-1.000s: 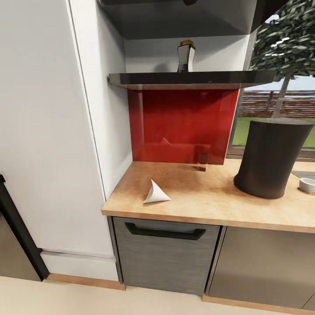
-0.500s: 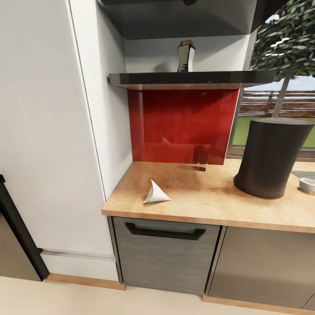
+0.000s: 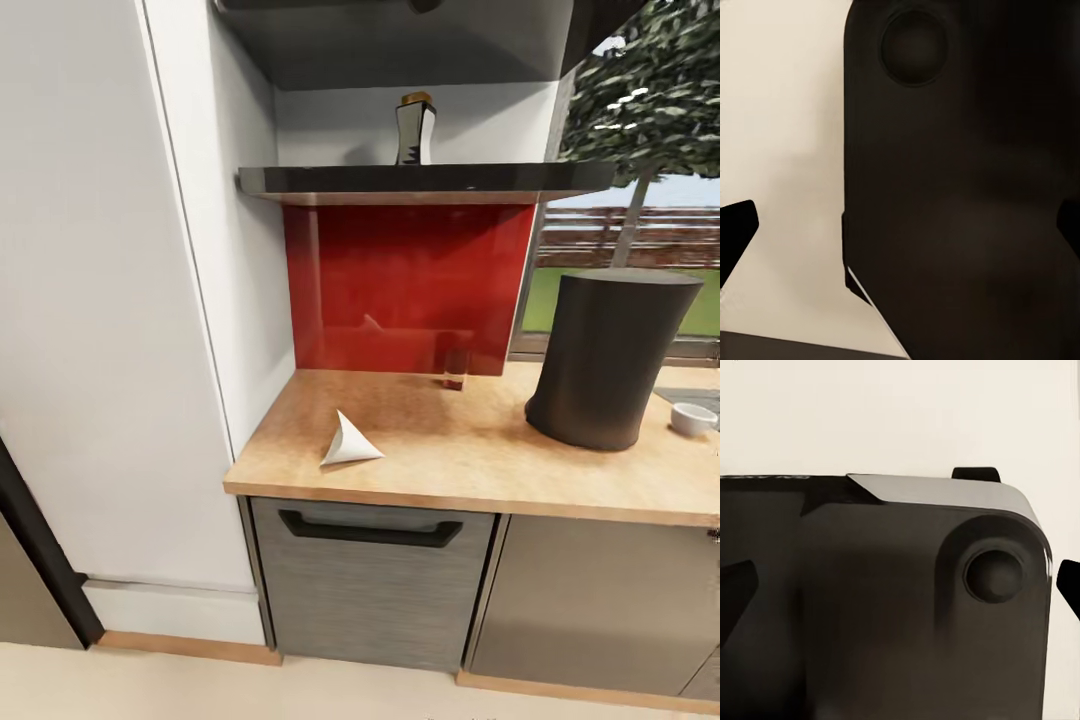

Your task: Set up a coffee station on the kitchen countertop: keep the coffee maker on the countertop, move the bottle of coffee from the kitchen shelf to the counter next to the coffee maker, place a paper coffee filter on top of the coffee maker, put the saucer next to the coffee maker with the coffee cup on the saucer, and place the electric kettle next to the coffee maker.

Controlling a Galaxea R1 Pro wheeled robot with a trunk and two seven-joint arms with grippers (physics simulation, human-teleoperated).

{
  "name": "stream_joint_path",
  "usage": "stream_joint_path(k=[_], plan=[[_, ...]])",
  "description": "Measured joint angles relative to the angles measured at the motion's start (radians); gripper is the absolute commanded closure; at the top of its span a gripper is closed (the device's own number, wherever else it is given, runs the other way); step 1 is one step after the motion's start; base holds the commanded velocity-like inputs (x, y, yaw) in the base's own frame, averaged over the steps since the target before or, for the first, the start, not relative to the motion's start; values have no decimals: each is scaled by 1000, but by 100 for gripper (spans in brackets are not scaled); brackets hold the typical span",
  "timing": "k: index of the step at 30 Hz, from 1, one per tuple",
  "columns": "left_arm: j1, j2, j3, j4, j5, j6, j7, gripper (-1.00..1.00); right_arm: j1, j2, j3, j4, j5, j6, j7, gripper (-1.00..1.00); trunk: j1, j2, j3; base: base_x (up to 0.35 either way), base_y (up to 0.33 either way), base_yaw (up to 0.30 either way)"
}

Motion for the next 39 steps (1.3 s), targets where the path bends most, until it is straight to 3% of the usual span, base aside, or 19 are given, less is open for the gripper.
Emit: stream_joint_path(k=[14, 17, 29, 39], plan=[[0, 4, 1, 1, -2, 1, 2, -100, 0, 1, 1, -14, -1, 0, 0, -100, 0, 0, 0, 0, 199, -15], [1, -5, 1, 2, -3, 2, 12, -100, 0, 1, 1, -13, 0, 0, 0, -100, -11, 21, 9, 0, 9, 0], [1, -2, 1, 3, 2, 13, 14, -100, 0, 1, 1, -13, 0, 0, 0, -100, -57, 105, 47, 0, 0, -5], [1, -2, 2, 4, 3, 13, 14, -100, 0, 2, 1, -13, 0, 0, 0, -100, -96, 175, 78, 0, 0, -186]])
